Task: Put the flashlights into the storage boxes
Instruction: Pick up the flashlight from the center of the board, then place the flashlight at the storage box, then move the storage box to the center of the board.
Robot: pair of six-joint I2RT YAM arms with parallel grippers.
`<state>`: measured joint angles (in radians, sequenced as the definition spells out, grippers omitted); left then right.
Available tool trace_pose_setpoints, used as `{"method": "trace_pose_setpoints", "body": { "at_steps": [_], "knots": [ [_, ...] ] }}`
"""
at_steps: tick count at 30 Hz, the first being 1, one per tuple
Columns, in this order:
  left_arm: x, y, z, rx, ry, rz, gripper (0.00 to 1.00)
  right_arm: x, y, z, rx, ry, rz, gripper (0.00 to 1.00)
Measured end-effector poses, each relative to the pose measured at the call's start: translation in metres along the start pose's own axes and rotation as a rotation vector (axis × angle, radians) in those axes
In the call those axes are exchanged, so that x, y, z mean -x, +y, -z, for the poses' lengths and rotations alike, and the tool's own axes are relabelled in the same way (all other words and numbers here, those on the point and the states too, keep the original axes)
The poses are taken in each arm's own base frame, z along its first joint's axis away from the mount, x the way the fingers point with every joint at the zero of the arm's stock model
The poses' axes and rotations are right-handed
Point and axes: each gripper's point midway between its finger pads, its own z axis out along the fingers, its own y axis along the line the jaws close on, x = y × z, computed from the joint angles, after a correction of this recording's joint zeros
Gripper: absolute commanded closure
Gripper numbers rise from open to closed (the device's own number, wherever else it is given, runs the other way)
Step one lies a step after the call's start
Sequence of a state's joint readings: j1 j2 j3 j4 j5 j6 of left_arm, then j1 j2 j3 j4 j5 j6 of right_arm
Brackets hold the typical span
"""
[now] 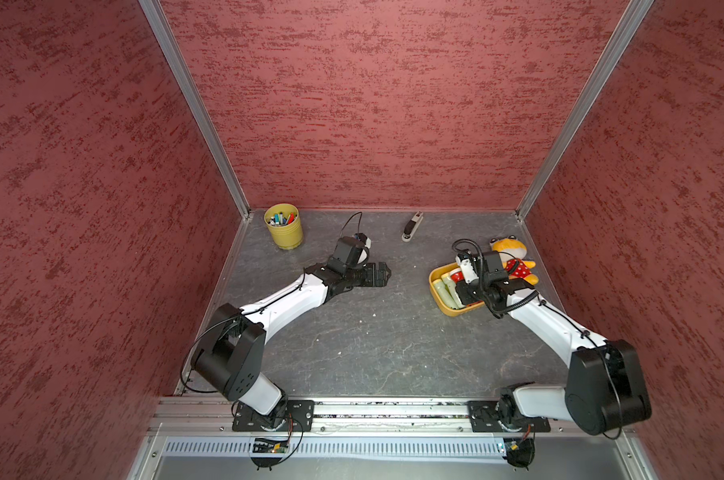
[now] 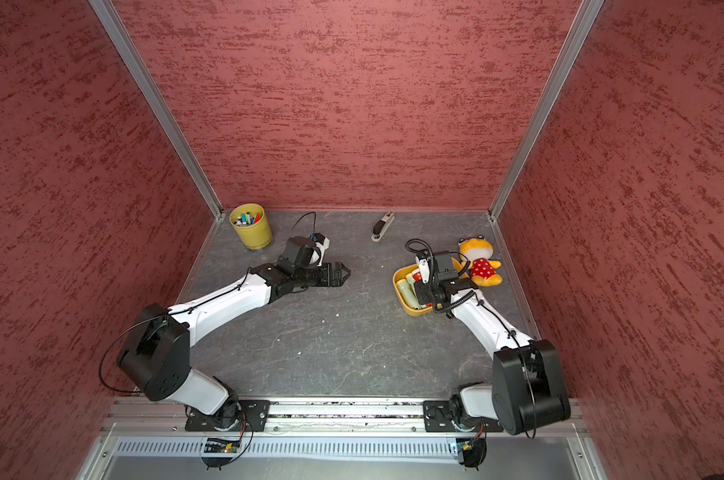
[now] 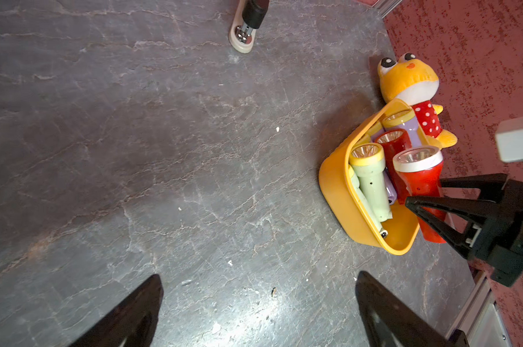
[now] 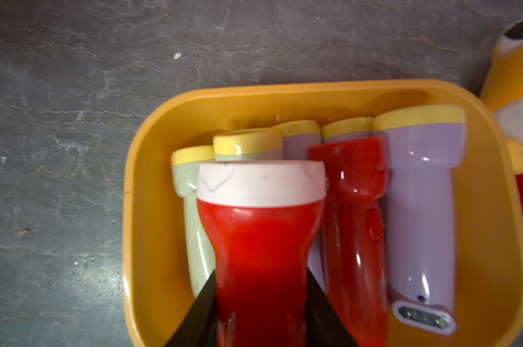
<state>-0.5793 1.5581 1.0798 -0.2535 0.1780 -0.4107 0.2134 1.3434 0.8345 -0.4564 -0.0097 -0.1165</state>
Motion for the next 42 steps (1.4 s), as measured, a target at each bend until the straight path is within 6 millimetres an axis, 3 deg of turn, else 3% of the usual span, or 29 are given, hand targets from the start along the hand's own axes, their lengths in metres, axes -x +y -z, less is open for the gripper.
{"method": "trace_pose_setpoints", "body": {
  "at_steps": [8, 11, 13, 21, 27, 30, 42],
  "knots": [
    [0.000, -0.008, -0.001, -0.009, -0.002, -0.012, 0.01, 0.001, -0.001, -0.013, -0.002, 0.022, 0.022, 0.60],
    [0.001, -0.006, -0.001, 0.000, -0.006, -0.013, 0.01, 0.003, -0.002, -0.013, -0.006, 0.021, 0.021, 0.45],
    [0.002, -0.005, -0.001, 0.006, -0.009, -0.013, 0.01, 0.003, -0.005, -0.013, -0.021, 0.023, 0.022, 0.41],
    [0.002, -0.005, -0.001, 0.010, -0.010, -0.013, 0.01, 0.015, -0.009, -0.004, -0.047, 0.001, 0.017, 0.42],
    [0.002, -0.004, -0.001, 0.011, -0.011, -0.013, 0.00, 0.042, 0.015, 0.023, 0.098, -0.099, -0.039, 0.38],
    [0.002, -0.004, -0.001, 0.013, -0.012, -0.013, 0.01, 0.045, 0.029, 0.026, 0.178, -0.101, -0.095, 0.36],
    [0.002, -0.003, -0.001, 0.015, -0.012, -0.011, 0.01, -0.003, 0.076, -0.015, 0.343, 0.139, -0.205, 0.39]
  ]
}}
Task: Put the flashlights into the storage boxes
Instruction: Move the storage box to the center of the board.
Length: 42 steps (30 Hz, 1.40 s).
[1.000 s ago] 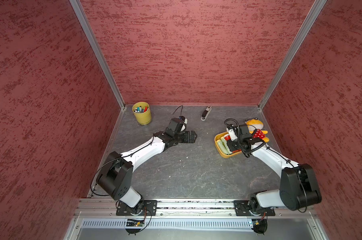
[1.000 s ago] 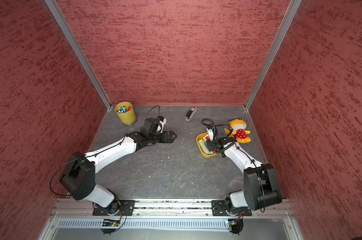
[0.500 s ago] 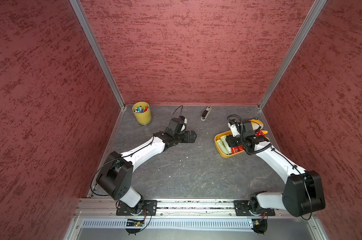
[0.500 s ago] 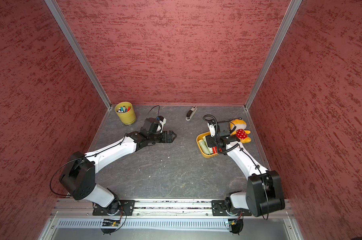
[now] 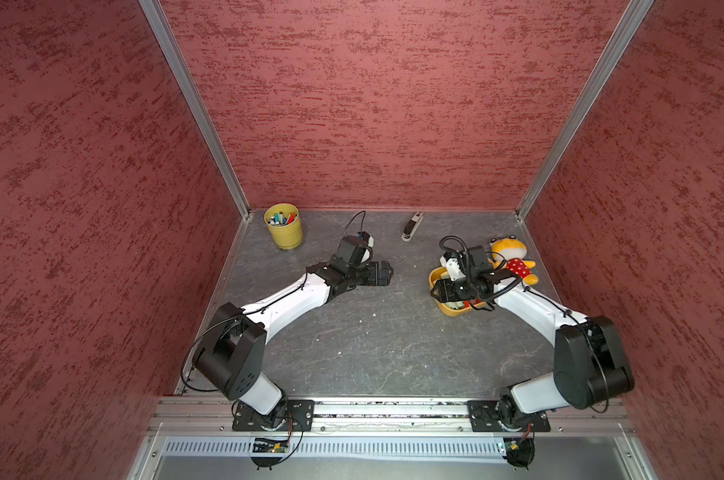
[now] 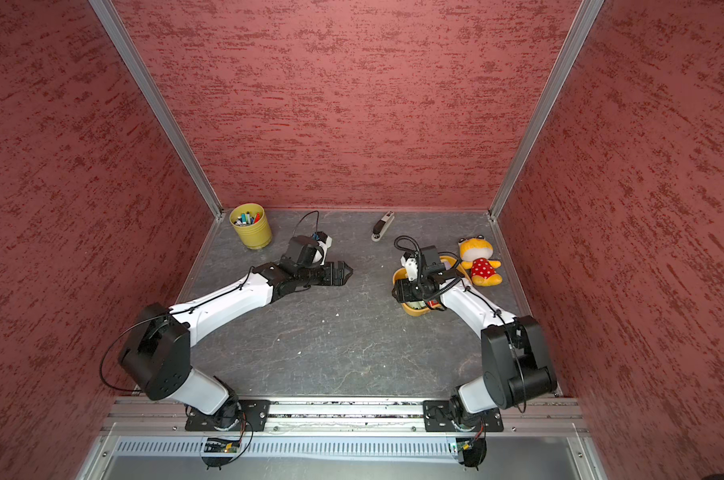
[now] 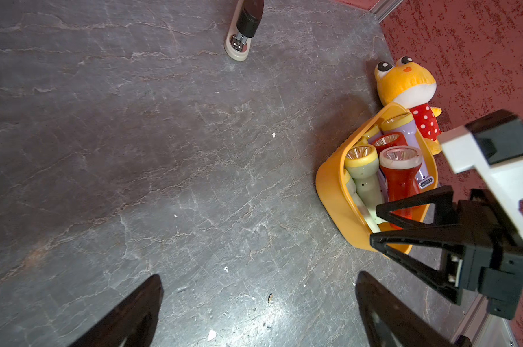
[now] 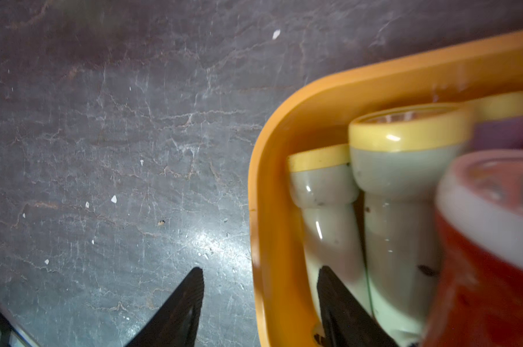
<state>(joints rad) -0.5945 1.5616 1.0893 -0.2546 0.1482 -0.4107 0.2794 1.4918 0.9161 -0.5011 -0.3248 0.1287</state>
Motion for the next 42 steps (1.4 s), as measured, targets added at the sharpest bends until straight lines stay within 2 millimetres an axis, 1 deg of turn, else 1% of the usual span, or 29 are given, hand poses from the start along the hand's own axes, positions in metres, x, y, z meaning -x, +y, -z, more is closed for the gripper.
{"method": "trace_pose_setpoints", "body": {
  "at_steps": [5, 9, 15, 18, 24, 27, 30, 33, 38, 41, 42],
  "knots": [
    [-0.002, 0.001, -0.001, 0.003, 0.004, 0.001, 0.01, -0.011, 0.003, -0.007, 0.018, 0.035, -0.023, 0.44],
    [-0.003, 0.002, -0.001, 0.004, 0.005, 0.001, 0.01, -0.016, 0.004, -0.012, 0.024, 0.055, -0.032, 0.48],
    [-0.005, 0.004, -0.001, 0.007, 0.009, 0.004, 0.01, -0.018, 0.013, -0.017, 0.048, 0.066, -0.025, 0.49],
    [-0.005, 0.005, 0.000, 0.009, 0.008, 0.006, 0.01, -0.019, 0.024, -0.022, 0.064, 0.079, -0.001, 0.49],
    [-0.003, 0.015, 0.005, 0.016, -0.007, 0.029, 0.01, -0.018, 0.056, -0.036, 0.115, 0.098, 0.038, 0.49],
    [-0.002, 0.029, 0.012, 0.030, -0.029, 0.061, 0.01, -0.015, 0.071, -0.041, 0.132, 0.097, 0.033, 0.47],
    [0.001, 0.047, 0.023, 0.058, -0.059, 0.095, 0.01, -0.008, 0.091, -0.046, 0.154, 0.086, 0.037, 0.46],
    [0.009, 0.062, 0.038, 0.090, -0.107, 0.117, 0.00, -0.001, 0.117, -0.053, 0.191, 0.068, 0.051, 0.47],
    [0.022, 0.087, 0.061, 0.152, -0.193, 0.141, 0.01, 0.008, 0.167, -0.070, 0.259, 0.052, 0.093, 0.46],
    [0.026, 0.100, 0.070, 0.197, -0.238, 0.145, 0.01, 0.015, 0.194, -0.074, 0.305, 0.025, 0.123, 0.46],
    [0.028, 0.104, 0.073, 0.211, -0.256, 0.144, 0.01, 0.018, 0.200, -0.073, 0.319, 0.010, 0.130, 0.46]
  ]
}}
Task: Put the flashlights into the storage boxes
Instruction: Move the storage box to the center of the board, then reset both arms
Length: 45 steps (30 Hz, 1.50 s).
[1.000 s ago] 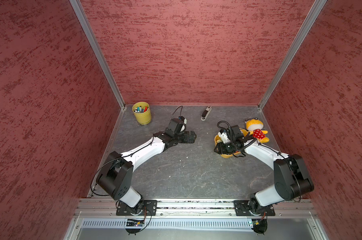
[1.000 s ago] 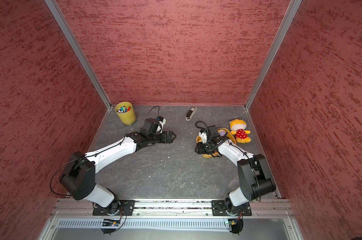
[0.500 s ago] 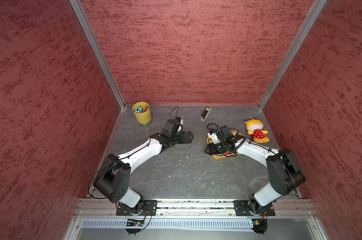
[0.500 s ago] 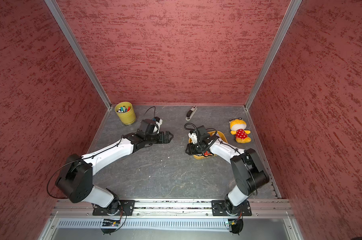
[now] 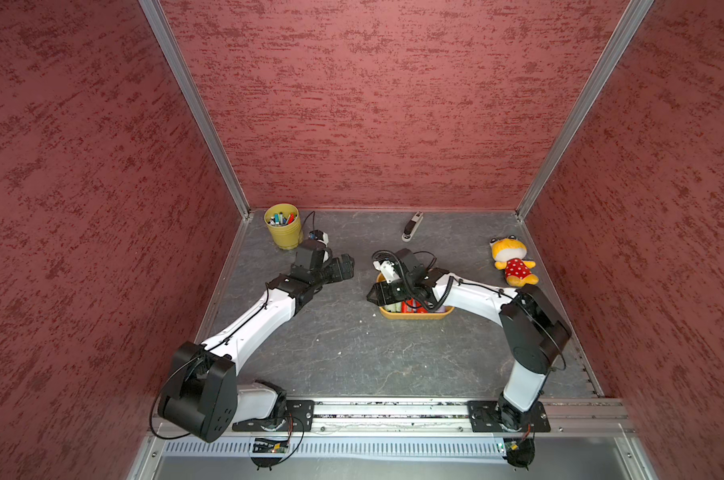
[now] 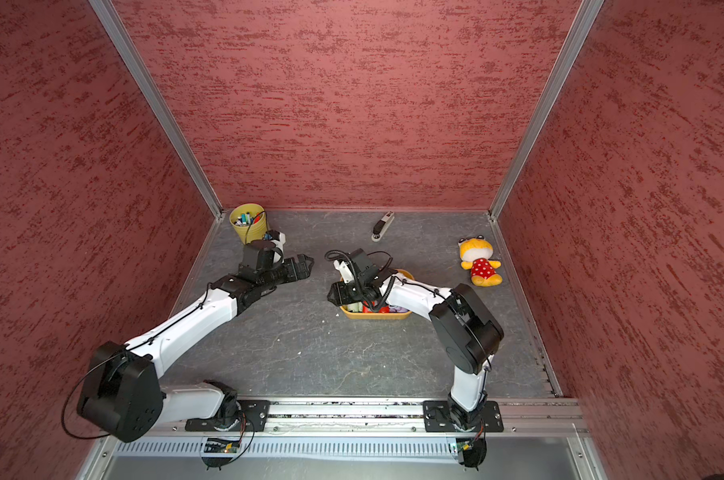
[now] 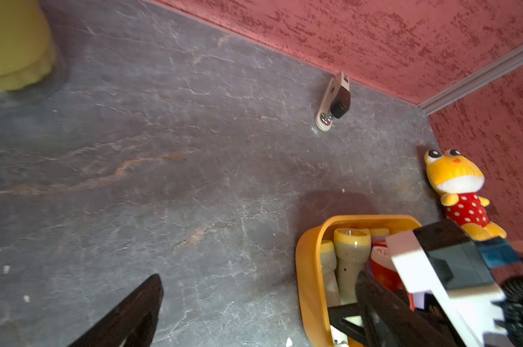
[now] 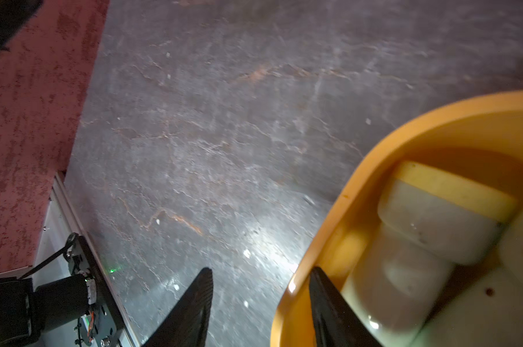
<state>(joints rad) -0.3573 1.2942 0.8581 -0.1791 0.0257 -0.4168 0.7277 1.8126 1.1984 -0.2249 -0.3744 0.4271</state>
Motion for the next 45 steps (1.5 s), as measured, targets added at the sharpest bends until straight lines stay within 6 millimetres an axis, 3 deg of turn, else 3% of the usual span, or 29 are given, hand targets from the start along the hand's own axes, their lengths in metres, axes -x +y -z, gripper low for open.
{"method": "trace_pose_setpoints", "body": {
  "at_steps": [2, 5, 6, 7, 9, 12, 15, 18, 21, 27, 32, 35, 39, 42, 45],
  "knots": [
    [0.004, 0.010, 0.003, 0.037, -0.043, -0.005, 0.01, 0.008, 0.014, 0.000, 0.027, -0.037, 0.029, 0.40],
    [0.012, 0.026, 0.006, 0.104, -0.120, -0.022, 0.01, 0.023, 0.017, 0.013, -0.004, -0.112, 0.085, 0.28],
    [0.014, 0.031, 0.007, 0.126, -0.146, -0.029, 0.01, 0.029, 0.016, 0.020, -0.023, -0.145, 0.107, 0.21],
    [0.017, 0.037, 0.008, 0.152, -0.182, -0.041, 0.01, 0.038, 0.012, 0.033, -0.061, -0.203, 0.138, 0.01],
    [0.021, 0.048, 0.011, 0.200, -0.242, -0.064, 0.01, 0.051, 0.003, 0.065, -0.130, -0.313, 0.187, 0.01],
    [0.028, 0.060, 0.015, 0.260, -0.318, -0.099, 0.01, 0.071, -0.024, 0.125, -0.267, -0.506, 0.247, 0.01],
    [0.037, 0.069, 0.021, 0.312, -0.380, -0.125, 0.00, 0.088, -0.063, 0.184, -0.431, -0.686, 0.265, 0.01],
    [0.044, 0.077, 0.026, 0.344, -0.431, -0.137, 0.01, 0.086, -0.109, 0.225, -0.600, -0.790, 0.262, 0.01],
    [0.040, 0.090, 0.030, 0.385, -0.458, -0.149, 0.01, 0.073, -0.155, 0.248, -0.756, -0.823, 0.238, 0.01],
    [0.027, 0.126, 0.035, 0.471, -0.469, -0.161, 0.01, 0.032, -0.221, 0.268, -0.950, -0.844, 0.180, 0.01],
    [0.031, 0.140, 0.046, 0.493, -0.522, -0.183, 0.01, 0.012, -0.248, 0.279, -1.020, -0.895, 0.132, 0.01],
    [0.029, 0.160, 0.045, 0.507, -0.547, -0.181, 0.01, 0.004, -0.262, 0.277, -1.036, -0.922, 0.120, 0.01],
    [-0.002, 0.189, 0.021, 0.497, -0.493, -0.191, 0.01, -0.012, -0.287, 0.265, -1.040, -0.915, 0.091, 0.01],
    [-0.020, 0.195, -0.004, 0.466, -0.403, -0.217, 0.01, -0.023, -0.294, 0.262, -1.010, -0.919, 0.080, 0.01],
    [-0.001, 0.191, -0.008, 0.412, -0.429, -0.204, 0.01, -0.029, -0.293, 0.259, -0.974, -0.950, 0.098, 0.01]
  ]
}}
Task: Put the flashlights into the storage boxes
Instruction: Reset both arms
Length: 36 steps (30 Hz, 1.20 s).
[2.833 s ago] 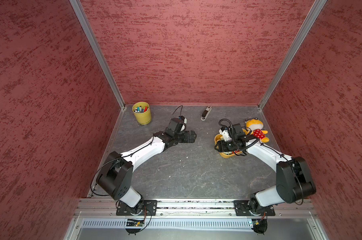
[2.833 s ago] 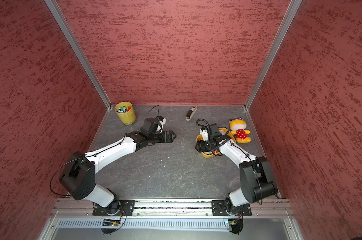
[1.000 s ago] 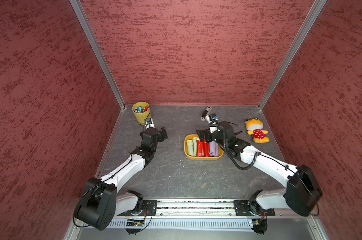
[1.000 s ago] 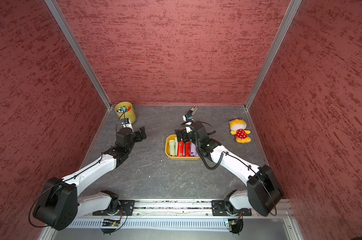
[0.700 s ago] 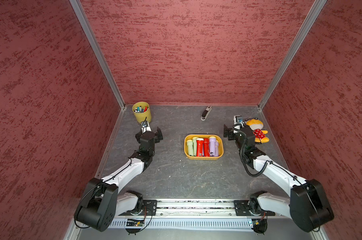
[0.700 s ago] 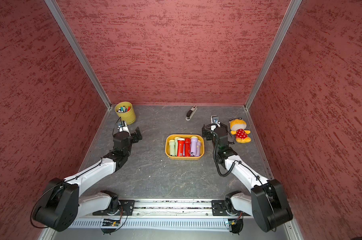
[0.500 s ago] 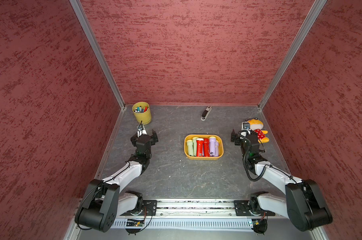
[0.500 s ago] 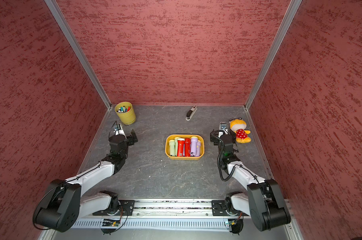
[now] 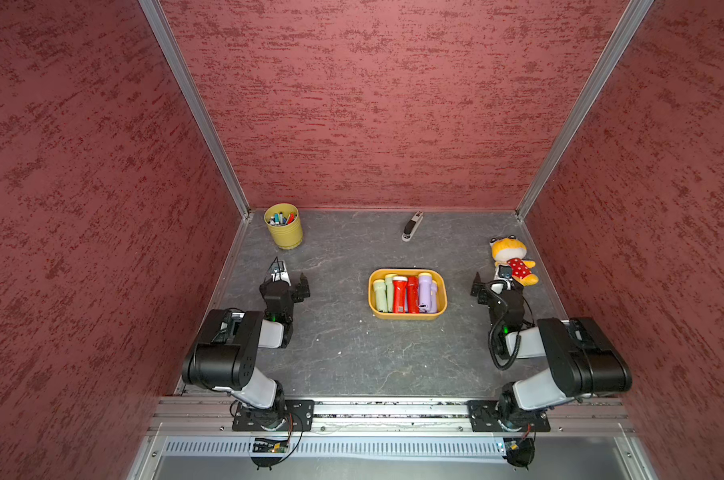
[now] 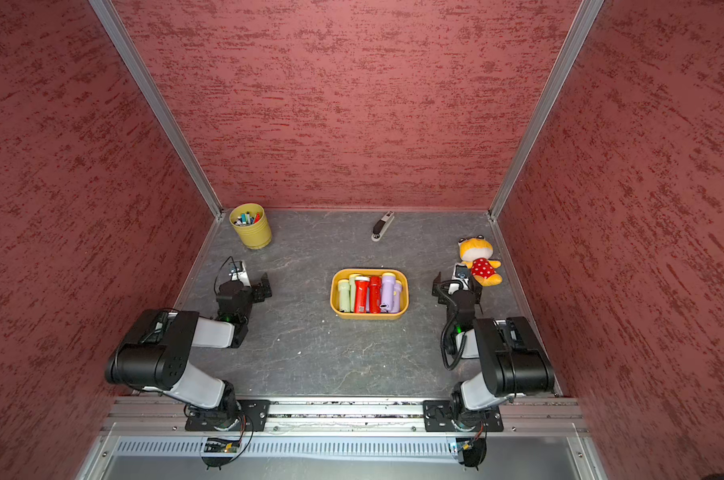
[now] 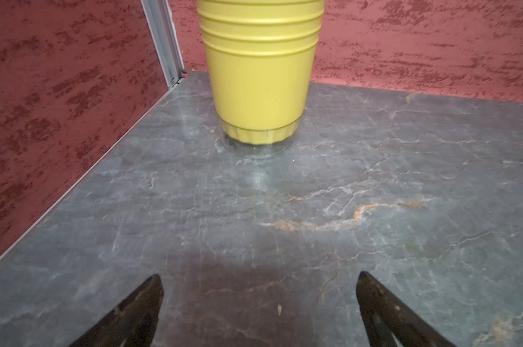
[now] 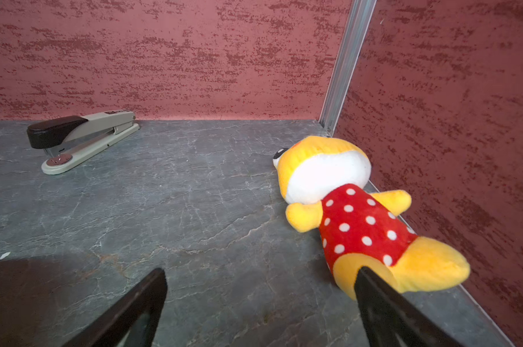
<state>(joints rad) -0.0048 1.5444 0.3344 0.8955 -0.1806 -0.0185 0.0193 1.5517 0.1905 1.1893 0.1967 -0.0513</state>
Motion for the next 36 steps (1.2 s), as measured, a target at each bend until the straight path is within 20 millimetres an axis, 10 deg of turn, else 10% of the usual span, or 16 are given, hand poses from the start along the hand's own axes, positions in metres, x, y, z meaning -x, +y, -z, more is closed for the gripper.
{"method": "trace_pose_setpoints", "body": {
  "at_steps": [36],
  "knots": [
    [0.019, -0.003, -0.003, -0.039, -0.055, 0.026, 0.01, 0.021, 0.011, -0.006, 0.075, -0.067, -0.027, 0.01]
  ]
}}
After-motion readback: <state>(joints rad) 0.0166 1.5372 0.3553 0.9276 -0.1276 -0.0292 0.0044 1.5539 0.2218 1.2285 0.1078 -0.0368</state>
